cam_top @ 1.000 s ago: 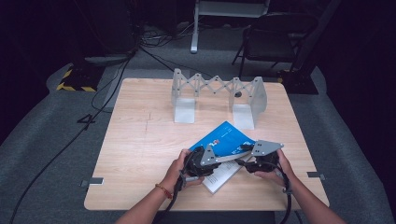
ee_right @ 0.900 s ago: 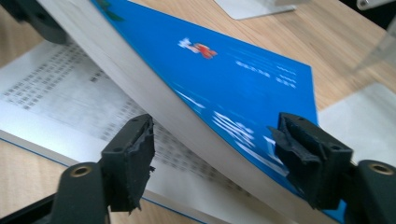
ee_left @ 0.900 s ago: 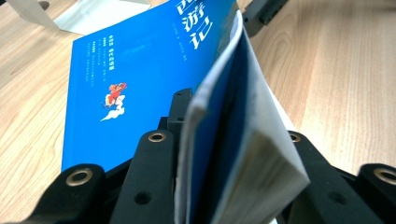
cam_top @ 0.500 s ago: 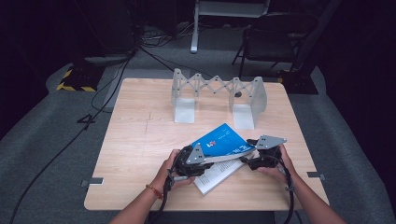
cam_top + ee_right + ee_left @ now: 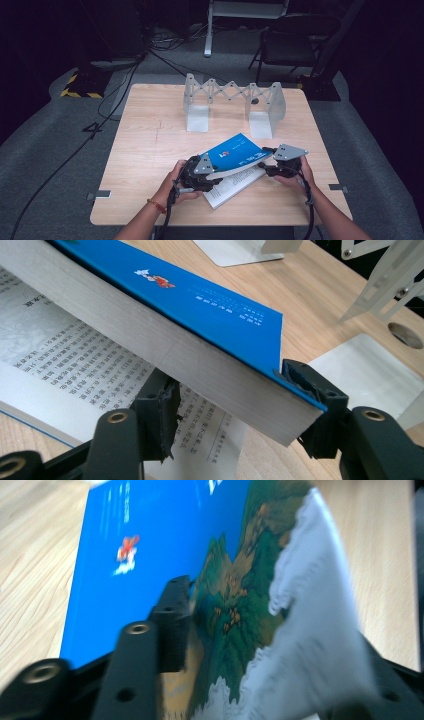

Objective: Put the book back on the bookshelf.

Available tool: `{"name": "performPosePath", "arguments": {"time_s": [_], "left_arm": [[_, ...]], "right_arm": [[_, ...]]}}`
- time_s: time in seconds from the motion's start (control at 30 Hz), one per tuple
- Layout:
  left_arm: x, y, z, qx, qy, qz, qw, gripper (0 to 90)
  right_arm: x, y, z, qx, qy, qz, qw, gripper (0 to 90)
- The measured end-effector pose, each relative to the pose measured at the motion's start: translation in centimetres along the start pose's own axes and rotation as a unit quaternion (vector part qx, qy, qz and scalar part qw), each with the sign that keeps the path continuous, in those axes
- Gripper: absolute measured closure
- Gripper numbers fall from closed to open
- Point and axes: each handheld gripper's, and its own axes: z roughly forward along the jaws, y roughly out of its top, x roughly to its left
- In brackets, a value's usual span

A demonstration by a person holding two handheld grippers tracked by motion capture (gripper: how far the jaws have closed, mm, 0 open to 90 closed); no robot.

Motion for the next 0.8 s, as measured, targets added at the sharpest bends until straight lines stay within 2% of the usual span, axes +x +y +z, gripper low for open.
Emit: {"name": "performPosePath", "arguments": {"time_s": [0.1, 0.13, 0.17, 0.2, 0.27, 0.33, 0.37, 0.47, 0.53, 0.63, 0.7, 0.73, 0.77, 0.8], "left_arm": [[-0.4, -0.1, -0.3, 0.011, 0.025, 0.002, 0.9996, 50.0], [-0.5, -0.2, -0.6, 0.012, 0.032, 0.010, 0.9994, 53.2], [-0.5, -0.3, -0.8, 0.016, 0.043, 0.025, 0.9986, 60.1], [-0.4, -0.3, -1.2, 0.018, 0.053, 0.032, 0.9980, 66.4], [0.7, -1.0, -2.1, 0.008, 0.049, 0.014, 0.9987, 69.1], [1.7, -2.0, -2.7, -0.001, 0.034, 0.000, 0.9994, 68.8], [2.0, -2.4, -2.8, -0.002, 0.027, -0.003, 0.9996, 68.2], [3.1, -3.5, -3.2, -0.010, 0.010, -0.029, 0.9995, 64.7], [3.5, -3.9, -3.4, -0.010, 0.014, -0.029, 0.9994, 62.9], [3.8, -4.2, -3.7, -0.009, 0.023, -0.043, 0.9988, 58.0], [3.9, -4.3, -3.7, 0.002, 0.021, -0.057, 0.9981, 46.4], [3.6, -4.2, -3.7, 0.007, 0.022, -0.054, 0.9983, 42.5], [3.2, -4.1, -3.7, 0.016, 0.030, -0.040, 0.9986, 40.9], [2.6, -3.9, -3.6, 0.026, 0.045, -0.031, 0.9982, 36.7]], "right_arm": [[0.2, 0.4, -0.1, 0.001, -0.006, -0.003, 1.0000, 42.8], [0.3, 0.6, -0.1, 0.000, -0.010, -0.006, 0.9999, 43.2], [0.4, 0.7, -0.2, 0.000, -0.009, -0.007, 0.9999, 44.3], [0.5, 0.9, -0.3, 0.000, -0.010, -0.011, 0.9999, 45.9], [0.7, 1.1, -0.5, -0.008, -0.005, -0.012, 0.9999, 49.7], [1.0, 1.4, -0.8, -0.015, 0.013, -0.016, 0.9997, 54.9], [1.3, 1.6, -0.9, -0.016, 0.020, -0.027, 0.9993, 56.4], [2.1, 2.0, -0.7, -0.013, 0.031, -0.060, 0.9977, 58.8], [2.6, 2.2, -0.5, -0.013, 0.034, -0.073, 0.9967, 60.2], [3.0, 2.5, -0.4, -0.012, 0.035, -0.084, 0.9957, 61.8], [3.2, 2.7, -0.3, -0.012, 0.034, -0.090, 0.9953, 61.9], [3.3, 2.7, -0.3, -0.010, 0.032, -0.093, 0.9951, 61.8], [3.4, 2.8, -0.2, -0.007, 0.031, -0.098, 0.9947, 61.8], [3.5, 2.9, -0.1, -0.005, 0.030, -0.100, 0.9945, 61.7]]}}
